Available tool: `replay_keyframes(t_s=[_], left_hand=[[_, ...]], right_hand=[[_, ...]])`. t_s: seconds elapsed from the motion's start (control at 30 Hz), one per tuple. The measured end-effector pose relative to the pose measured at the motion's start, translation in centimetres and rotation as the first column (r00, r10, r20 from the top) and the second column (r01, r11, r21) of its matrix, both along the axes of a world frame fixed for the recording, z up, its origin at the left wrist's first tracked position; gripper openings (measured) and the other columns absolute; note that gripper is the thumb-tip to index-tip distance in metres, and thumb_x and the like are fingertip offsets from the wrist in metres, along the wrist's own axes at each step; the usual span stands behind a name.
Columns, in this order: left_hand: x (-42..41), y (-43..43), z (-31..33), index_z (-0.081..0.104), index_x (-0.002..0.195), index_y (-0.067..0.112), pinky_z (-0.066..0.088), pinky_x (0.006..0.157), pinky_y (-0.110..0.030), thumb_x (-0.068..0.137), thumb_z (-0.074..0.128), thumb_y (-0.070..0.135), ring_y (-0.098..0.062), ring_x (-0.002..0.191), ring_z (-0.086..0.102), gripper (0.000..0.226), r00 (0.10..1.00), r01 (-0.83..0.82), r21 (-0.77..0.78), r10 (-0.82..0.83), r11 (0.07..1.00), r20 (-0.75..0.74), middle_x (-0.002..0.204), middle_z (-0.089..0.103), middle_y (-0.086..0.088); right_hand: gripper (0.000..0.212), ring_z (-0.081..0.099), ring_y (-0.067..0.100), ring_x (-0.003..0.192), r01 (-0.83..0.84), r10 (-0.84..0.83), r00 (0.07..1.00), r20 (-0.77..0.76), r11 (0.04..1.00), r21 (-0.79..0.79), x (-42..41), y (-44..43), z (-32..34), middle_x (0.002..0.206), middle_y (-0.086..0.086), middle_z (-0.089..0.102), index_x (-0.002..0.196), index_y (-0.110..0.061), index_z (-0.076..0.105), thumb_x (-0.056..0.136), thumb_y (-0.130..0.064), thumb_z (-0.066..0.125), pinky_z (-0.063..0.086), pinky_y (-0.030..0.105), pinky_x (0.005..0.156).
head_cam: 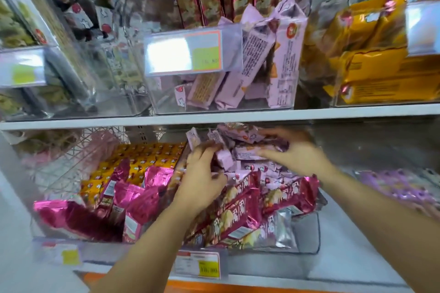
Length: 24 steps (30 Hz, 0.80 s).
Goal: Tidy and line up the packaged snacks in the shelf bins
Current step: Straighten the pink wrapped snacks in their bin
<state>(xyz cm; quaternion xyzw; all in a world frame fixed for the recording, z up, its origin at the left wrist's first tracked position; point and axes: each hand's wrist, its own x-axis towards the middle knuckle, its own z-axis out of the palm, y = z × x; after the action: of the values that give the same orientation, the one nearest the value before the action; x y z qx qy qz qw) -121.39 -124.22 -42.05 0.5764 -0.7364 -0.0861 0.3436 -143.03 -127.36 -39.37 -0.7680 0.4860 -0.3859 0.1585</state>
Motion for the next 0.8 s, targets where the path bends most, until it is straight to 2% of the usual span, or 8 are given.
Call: replay_keyframes(t_s=[0.1,0.17,0.23,0.4,0.5,0.6,0.7,0.8], left_hand=[[0.3,0.1,0.2,0.047,0.133,0.021,0.008,0.082,0.011,0.08,0.067,0.024,0.006,0.115,0.022,0.057,0.997,0.021,0.018,-0.02,1.0,-0.069,0.133,0.033,0.013],[0.3,0.1,0.0,0.05,0.129,0.025,0.015,0.096,-0.003,0.081,0.064,0.04,0.0,0.123,0.024,0.052,0.997,-0.016,-0.021,0.014,1.0,-0.079,0.135,0.035,0.009],[0.3,0.1,-0.1,0.051,0.126,0.029,0.022,0.102,-0.019,0.083,0.064,0.044,-0.011,0.133,0.025,0.047,0.992,-0.075,-0.01,0.073,0.997,-0.104,0.14,0.033,0.004],[0.3,0.3,-0.2,0.045,0.13,0.03,0.025,0.097,-0.023,0.087,0.062,0.03,-0.017,0.136,0.024,0.046,0.986,-0.115,0.019,0.117,0.993,-0.118,0.146,0.028,0.002],[0.3,0.5,-0.2,0.044,0.133,0.029,0.022,0.091,-0.02,0.088,0.059,0.03,-0.011,0.134,0.02,0.047,0.985,-0.125,0.034,0.128,0.992,-0.113,0.146,0.026,0.002],[0.4,0.4,-0.2,0.045,0.133,0.028,0.027,0.097,-0.02,0.09,0.059,0.033,-0.013,0.137,0.022,0.045,0.986,-0.112,0.029,0.115,0.993,-0.122,0.148,0.026,0.001],[0.5,0.3,-0.1,0.045,0.133,0.029,0.031,0.108,-0.03,0.09,0.058,0.037,-0.018,0.139,0.025,0.045,0.986,-0.113,0.06,0.119,0.992,-0.12,0.151,0.026,0.0],[0.3,0.7,0.3,0.048,0.13,0.026,0.027,0.104,-0.023,0.09,0.059,0.034,-0.019,0.136,0.028,0.043,0.99,-0.108,0.018,0.109,0.994,-0.092,0.147,0.03,-0.001]], right_hand=[[0.062,0.044,-0.004,0.103,-0.055,0.061,0.984,-0.167,0.998,0.042,-0.3,-0.3,0.3,0.115,-0.02,0.047,0.131,-0.03,0.053,0.075,-0.04,0.076,0.024,-0.012,0.072],[0.065,0.044,0.002,0.117,-0.084,0.082,0.97,-0.231,0.996,0.003,-0.5,-0.7,0.2,0.131,-0.015,0.048,0.134,-0.03,0.05,0.075,-0.039,0.076,0.024,-0.006,0.086],[0.071,0.043,0.006,0.124,-0.096,0.089,0.968,-0.234,0.995,-0.02,-0.7,-0.8,0.0,0.139,-0.012,0.044,0.136,-0.033,0.046,0.073,-0.044,0.076,0.029,0.01,0.098],[0.075,0.038,-0.004,0.11,-0.096,0.082,0.972,-0.219,0.994,-0.052,-1.2,-0.4,0.1,0.124,-0.017,0.041,0.134,-0.029,0.047,0.068,-0.044,0.08,0.024,-0.005,0.084],[0.069,0.037,-0.003,0.111,-0.09,0.072,0.964,-0.257,0.994,-0.059,-1.1,-0.6,0.0,0.122,-0.017,0.04,0.127,-0.029,0.052,0.066,-0.047,0.079,0.025,0.0,0.086],[0.071,0.033,-0.006,0.111,-0.078,0.065,0.956,-0.286,0.996,-0.034,-1.3,-1.0,-0.3,0.132,-0.014,0.04,0.127,-0.035,0.051,0.064,-0.053,0.079,0.027,0.011,0.09],[0.068,0.027,-0.008,0.114,-0.085,0.086,0.938,-0.337,0.996,0.016,-1.5,-0.9,-0.1,0.139,-0.014,0.034,0.124,-0.038,0.054,0.063,-0.055,0.078,0.022,0.01,0.093],[0.072,0.027,-0.008,0.117,-0.101,0.11,0.929,-0.353,0.994,0.043,-1.7,-0.4,0.5,0.14,-0.015,0.036,0.125,-0.038,0.055,0.06,-0.059,0.076,0.021,0.011,0.096]])
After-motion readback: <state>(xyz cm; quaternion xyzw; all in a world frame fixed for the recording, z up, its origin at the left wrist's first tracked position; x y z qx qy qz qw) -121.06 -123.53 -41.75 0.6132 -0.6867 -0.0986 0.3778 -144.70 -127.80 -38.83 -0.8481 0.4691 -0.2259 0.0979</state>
